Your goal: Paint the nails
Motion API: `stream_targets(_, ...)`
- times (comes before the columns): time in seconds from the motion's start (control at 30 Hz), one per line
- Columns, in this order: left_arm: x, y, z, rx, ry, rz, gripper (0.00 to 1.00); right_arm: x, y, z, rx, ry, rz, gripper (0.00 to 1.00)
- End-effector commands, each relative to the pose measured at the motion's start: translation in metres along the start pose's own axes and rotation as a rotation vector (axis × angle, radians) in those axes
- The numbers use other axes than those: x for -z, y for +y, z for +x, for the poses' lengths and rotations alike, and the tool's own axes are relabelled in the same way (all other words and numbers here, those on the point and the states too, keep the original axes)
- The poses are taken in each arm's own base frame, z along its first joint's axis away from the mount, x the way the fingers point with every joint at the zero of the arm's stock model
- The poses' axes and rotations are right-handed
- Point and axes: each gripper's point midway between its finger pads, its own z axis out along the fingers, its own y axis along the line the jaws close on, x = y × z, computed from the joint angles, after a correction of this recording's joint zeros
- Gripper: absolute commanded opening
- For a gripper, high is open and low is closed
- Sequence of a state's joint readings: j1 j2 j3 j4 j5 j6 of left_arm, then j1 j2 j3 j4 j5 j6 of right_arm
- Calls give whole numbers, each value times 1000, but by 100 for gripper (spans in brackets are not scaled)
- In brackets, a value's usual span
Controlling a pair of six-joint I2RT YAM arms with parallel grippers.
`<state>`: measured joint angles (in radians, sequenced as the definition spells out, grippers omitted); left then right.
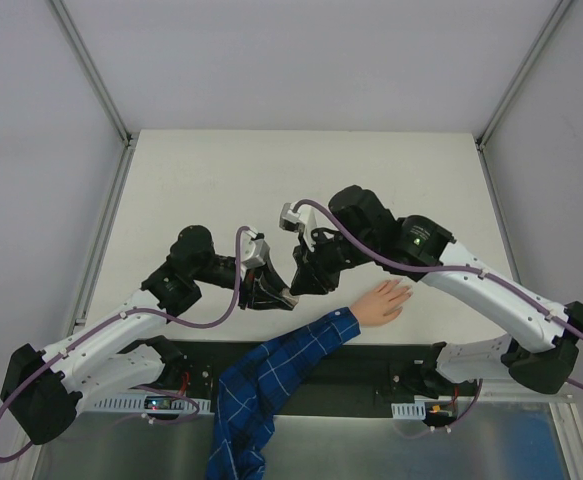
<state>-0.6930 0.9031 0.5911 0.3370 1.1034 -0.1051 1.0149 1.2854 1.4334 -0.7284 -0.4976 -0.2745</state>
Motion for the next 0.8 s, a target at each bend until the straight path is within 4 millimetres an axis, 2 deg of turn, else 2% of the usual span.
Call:
stream_targets(0.0, 0, -10, -28, -123, -49, 45, 0, 5, 9, -8, 34, -11, -41, 15)
stream_targets(0.07, 1, -9, -29, -128, -53, 32, 0, 4, 7, -5, 26, -3, -40, 12)
stream_targets(0.17, 2, -3, -32, -145, -63, -17, 0, 1, 6, -3, 6, -5, -36, 1)
stream_targets(0.27, 7, 13, -35, -173, -84, -136, 0, -7, -8, 1, -57, -4, 31, 1)
stream_targets(0.3, 12, 25, -41, -189, -106, -229, 0, -10, -12, 3, -83, -2, 53, 1)
stream_targets(0.33, 16, 34, -39, -188, -110, -291, 0, -15, -17, 8, -114, 6, 75, 1)
stream_targets(0.37, 21, 41, -40, -209, -116, -342, 0, -18, -25, 4, -135, -19, 113, 1)
stream_targets(0.4, 26, 44, -44, -246, -127, -390, 0, -25, -28, 5, -226, -23, 133, 1)
stream_targets(0.43, 36, 61, -42, -246, -132, -499, 0, -31, -32, 8, -267, -19, 149, 1)
stream_targets(0.47, 41, 66, -42, -270, -123, -544, 0, -37, -43, 3, -340, -57, 231, 1)
stream_targets(0.53, 56, 79, -44, -292, -131, -659, 0, -52, -49, 6, -575, -90, 372, 1)
stream_targets(0.57, 60, 83, -44, -303, -130, -692, 0, -46, -74, 16, -651, -127, 581, 1)
stream_targets(0.6, 65, 85, -46, -311, -135, -723, 0, -49, -76, 18, -700, -157, 646, 1)
stream_targets(0.63, 68, 87, -47, -315, -135, -745, 0, -60, -60, 18, -750, -199, 675, 1)
stream_targets(0.67, 72, 91, -47, -324, -133, -780, 0, -58, -69, 13, -744, -287, 767, 1)
stream_targets(0.77, 73, 89, -46, -333, -131, -780, 0, -83, -57, 0, -743, -282, 739, 1)
